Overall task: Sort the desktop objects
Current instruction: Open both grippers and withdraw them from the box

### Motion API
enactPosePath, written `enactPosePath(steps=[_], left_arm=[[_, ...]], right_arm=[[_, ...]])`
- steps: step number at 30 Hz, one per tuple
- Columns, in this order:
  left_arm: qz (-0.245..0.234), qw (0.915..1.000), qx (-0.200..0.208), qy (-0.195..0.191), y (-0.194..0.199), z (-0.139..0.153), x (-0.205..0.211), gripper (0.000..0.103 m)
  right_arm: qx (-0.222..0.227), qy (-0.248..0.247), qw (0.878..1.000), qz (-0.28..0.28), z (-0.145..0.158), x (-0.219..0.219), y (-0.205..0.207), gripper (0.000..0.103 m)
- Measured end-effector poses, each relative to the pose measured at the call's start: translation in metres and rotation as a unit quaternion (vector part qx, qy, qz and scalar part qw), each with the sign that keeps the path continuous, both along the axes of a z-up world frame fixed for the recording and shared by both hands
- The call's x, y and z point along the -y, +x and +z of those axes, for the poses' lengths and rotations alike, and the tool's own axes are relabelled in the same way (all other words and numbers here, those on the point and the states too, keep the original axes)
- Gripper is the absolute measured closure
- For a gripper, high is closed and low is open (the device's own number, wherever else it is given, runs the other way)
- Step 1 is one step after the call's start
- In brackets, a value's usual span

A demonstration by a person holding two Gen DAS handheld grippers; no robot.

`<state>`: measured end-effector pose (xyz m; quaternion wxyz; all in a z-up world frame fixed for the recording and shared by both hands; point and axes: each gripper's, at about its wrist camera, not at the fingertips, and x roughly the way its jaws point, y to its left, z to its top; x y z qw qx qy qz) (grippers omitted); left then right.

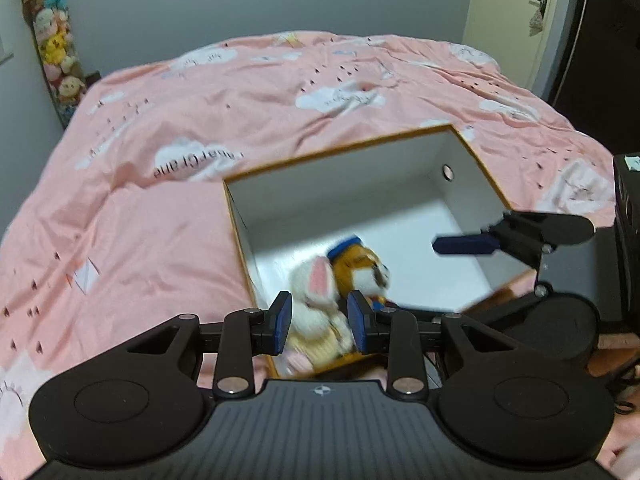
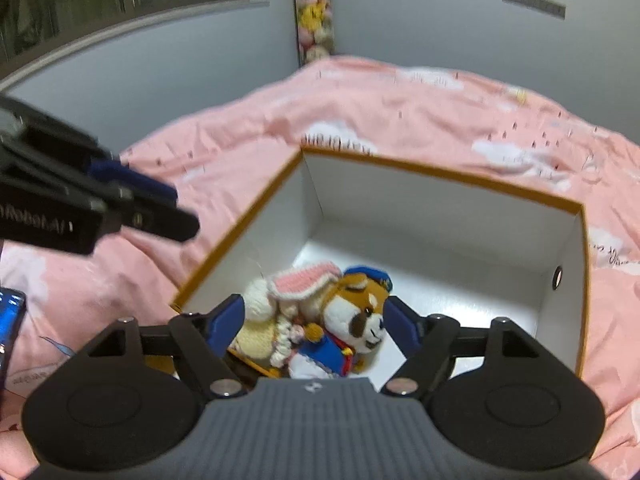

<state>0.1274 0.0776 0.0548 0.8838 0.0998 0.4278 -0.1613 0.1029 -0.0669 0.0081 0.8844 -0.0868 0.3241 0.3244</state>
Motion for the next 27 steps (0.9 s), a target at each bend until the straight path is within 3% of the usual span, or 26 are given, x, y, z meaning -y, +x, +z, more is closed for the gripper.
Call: enactPosePath(steps=[5,13,16,22,27], left_arm=[[0.016,0.9998,-0.008,-0.013,-0.018,0.003,-0.010,0.067],[0.044,0.9987,-0.006,-0.023,-0.053,-0.010,-0.021,0.067],[0.052,0.9981,0.006,-0.034,-0.070,-0.022,-0.023,0.067],[0.019,0.9982,-0.028,-0.049,-0.089,-0.043,-0.017,0.067],[0.013,0.9987,-0.045,-0.019,-0.100,-0.061,-0.010,0.052]], right_arm=[[0.004,0.019,1.000,-0.016,0.008,0.010,-0.013,0.022],[-0.031,0.031,0.998,-0.034,0.000,0.030,-0.034,0.023],[-0.044,0.026,0.997,-0.049,-0.010,0.038,-0.042,0.032],[-0.085,0.012,0.995,-0.057,-0.035,0.048,-0.058,0.045],[-0.111,-0.001,0.993,-0.045,-0.048,0.050,-0.071,0.051]])
